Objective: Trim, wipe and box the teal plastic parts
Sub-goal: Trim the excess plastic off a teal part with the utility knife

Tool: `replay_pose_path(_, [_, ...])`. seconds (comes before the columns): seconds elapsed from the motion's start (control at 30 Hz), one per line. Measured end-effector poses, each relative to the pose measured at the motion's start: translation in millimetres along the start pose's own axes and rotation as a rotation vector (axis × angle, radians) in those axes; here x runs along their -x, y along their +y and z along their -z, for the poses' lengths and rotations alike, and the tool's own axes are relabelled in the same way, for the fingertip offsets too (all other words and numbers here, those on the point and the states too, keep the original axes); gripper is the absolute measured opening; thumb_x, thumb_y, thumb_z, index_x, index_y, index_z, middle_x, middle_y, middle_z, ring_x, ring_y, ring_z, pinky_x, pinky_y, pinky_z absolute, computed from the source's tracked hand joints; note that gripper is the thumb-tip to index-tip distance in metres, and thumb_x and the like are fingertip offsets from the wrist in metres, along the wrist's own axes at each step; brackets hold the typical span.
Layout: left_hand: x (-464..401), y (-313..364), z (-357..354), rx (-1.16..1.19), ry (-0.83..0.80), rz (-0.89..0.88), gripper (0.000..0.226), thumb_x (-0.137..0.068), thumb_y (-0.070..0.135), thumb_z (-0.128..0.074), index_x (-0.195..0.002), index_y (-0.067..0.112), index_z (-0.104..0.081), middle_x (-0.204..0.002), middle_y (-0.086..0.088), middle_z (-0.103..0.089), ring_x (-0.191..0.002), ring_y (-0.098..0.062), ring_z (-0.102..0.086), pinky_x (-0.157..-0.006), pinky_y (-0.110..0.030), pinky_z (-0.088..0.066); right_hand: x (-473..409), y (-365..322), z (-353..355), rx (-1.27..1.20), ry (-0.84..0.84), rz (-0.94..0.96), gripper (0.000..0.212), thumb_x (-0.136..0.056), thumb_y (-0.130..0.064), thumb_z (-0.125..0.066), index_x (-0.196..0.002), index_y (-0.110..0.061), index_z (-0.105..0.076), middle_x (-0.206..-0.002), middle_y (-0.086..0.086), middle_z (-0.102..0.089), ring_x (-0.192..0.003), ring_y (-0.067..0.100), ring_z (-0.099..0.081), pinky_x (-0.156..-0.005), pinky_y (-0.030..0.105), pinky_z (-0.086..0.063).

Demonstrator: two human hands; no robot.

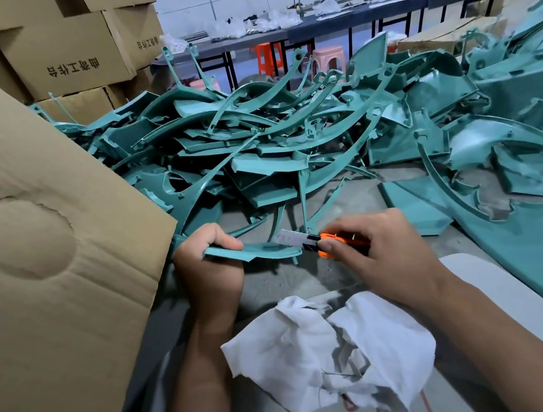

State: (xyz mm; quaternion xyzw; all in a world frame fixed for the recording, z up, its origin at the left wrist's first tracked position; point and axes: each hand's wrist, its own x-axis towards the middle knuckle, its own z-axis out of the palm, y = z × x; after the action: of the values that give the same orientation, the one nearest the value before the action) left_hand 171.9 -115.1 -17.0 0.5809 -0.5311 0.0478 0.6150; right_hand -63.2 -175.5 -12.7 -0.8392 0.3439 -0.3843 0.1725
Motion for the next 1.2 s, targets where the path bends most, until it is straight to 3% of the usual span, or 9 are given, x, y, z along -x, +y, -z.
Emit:
replay_pose_path(0.27, [0.9, -2.5, -3.5, -0.015, 0.015, -0.009, 0.019, -0.068, -0.009, -0.05, -0.056, 0.004, -0.056, -0.056, -0.005, -0.057, -0.057, -0.023, -0.056, -0.052, -0.035, -0.04, 1.4, -7.1, -0.3, 0.059, 0.067, -0.05, 0.019, -0.098, -0.045, -0.066, -0.094, -0.031, -0.079, -0.071, -0.019, -0.068, -0.061, 0.003, -0.057, -0.057, 0.027, -0.041])
replay_pose_path(0.43, [4.5, 1.2, -12.2, -0.112, 0.034, 0.082, 0.019, -0.066, -0.005, -0.049, -0.056, 0.011, -0.05, -0.052, 0.0, -0.049, -0.053, -0.019, -0.045, -0.048, -0.033, -0.033, 1.6, -15.4, 0.2, 0.197, 0.234, -0.044, 0.014, -0.099, -0.039, -0.068, -0.099, -0.029, -0.078, -0.077, -0.014, -0.073, -0.068, 0.01, -0.065, -0.063, 0.036, -0.056])
replay_pose_path(0.53, [2.8, -0.8, -11.2, -0.038, -0.138, 0.028, 0.015, -0.065, 0.002, -0.048, -0.062, 0.015, -0.053, -0.059, 0.002, -0.054, -0.059, -0.026, -0.052, -0.05, -0.042, -0.042, -0.3, -12.6, 1.3, 0.184, 0.291, -0.081, 0.013, -0.099, -0.034, -0.069, -0.098, -0.024, -0.078, -0.076, -0.011, -0.073, -0.066, 0.011, -0.065, -0.063, 0.037, -0.057])
replay_pose_path(0.63, [0.9, -2.4, -9.9, -0.014, -0.381, -0.084, 0.006, -0.072, 0.014, -0.066, -0.076, 0.018, -0.069, -0.078, 0.006, -0.068, -0.076, -0.024, -0.063, -0.066, -0.046, -0.051, -1.1, -8.6, -0.3, 0.124, 0.275, -0.112, 0.014, -0.098, -0.032, -0.07, -0.1, -0.022, -0.08, -0.078, -0.01, -0.074, -0.068, 0.009, -0.066, -0.065, 0.036, -0.057])
replay_pose_path(0.77, [2.6, 0.4, -15.4, -0.008, -0.509, -0.204, 0.024, -0.081, 0.038, -0.075, -0.093, 0.017, -0.081, -0.095, 0.007, -0.077, -0.091, -0.016, -0.071, -0.082, -0.046, -0.054, -1.0, -7.6, -2.2, 0.059, 0.305, -0.123, 0.017, -0.1, -0.031, -0.068, -0.1, -0.019, -0.08, -0.075, -0.013, -0.071, -0.066, 0.001, -0.062, -0.059, 0.018, -0.046])
replay_pose_path(0.9, [4.4, 9.6, -9.9, 0.242, -0.404, 0.278, 0.029, -0.076, 0.047, -0.079, -0.098, 0.029, -0.081, -0.094, 0.004, -0.08, -0.092, -0.023, -0.075, -0.087, -0.055, -0.058, -0.9, -11.0, 6.2, -0.07, 0.589, -0.08, 0.013, -0.106, -0.025, -0.061, -0.102, -0.018, -0.072, -0.074, -0.01, -0.066, -0.06, 0.009, -0.059, -0.049, 0.026, -0.043])
replay_pose_path(0.97, [1.6, 8.7, -3.8, 0.363, -0.363, 0.451, 0.041, -0.067, 0.04, -0.084, -0.103, 0.021, -0.08, -0.099, -0.003, -0.08, -0.096, -0.029, -0.075, -0.095, -0.056, -0.056, -1.2, -13.2, 11.8, -0.073, 0.745, -0.024, 0.009, -0.109, -0.025, -0.057, -0.105, -0.025, -0.064, -0.073, -0.008, -0.061, -0.059, 0.009, -0.055, -0.05, 0.027, -0.041])
replay_pose_path(1.03, [-0.9, 7.8, 2.2, 0.551, -0.309, 0.622, 0.05, -0.064, 0.025, -0.086, -0.11, 0.007, -0.075, -0.107, -0.013, -0.078, -0.103, -0.033, -0.074, -0.101, -0.053, -0.054, -1.2, -12.8, 15.0, -0.098, 0.853, -0.009, 0.007, -0.111, -0.028, -0.052, -0.109, -0.03, -0.059, -0.072, -0.001, -0.058, -0.058, 0.018, -0.057, -0.05, 0.039, -0.043])
replay_pose_path(1.2, [-7.9, 9.8, 9.0, 1.0, -0.096, 0.848, 0.056, -0.074, 0.012, -0.072, -0.127, 0.006, -0.056, -0.121, -0.015, -0.073, -0.109, -0.031, -0.072, -0.084, -0.048, -0.061, -0.6, -9.8, 13.2, -0.1, 0.902, -0.014, 0.017, -0.112, -0.034, -0.047, -0.112, -0.02, -0.058, -0.077, 0.005, -0.059, -0.059, 0.031, -0.058, -0.052, 0.05, -0.044])
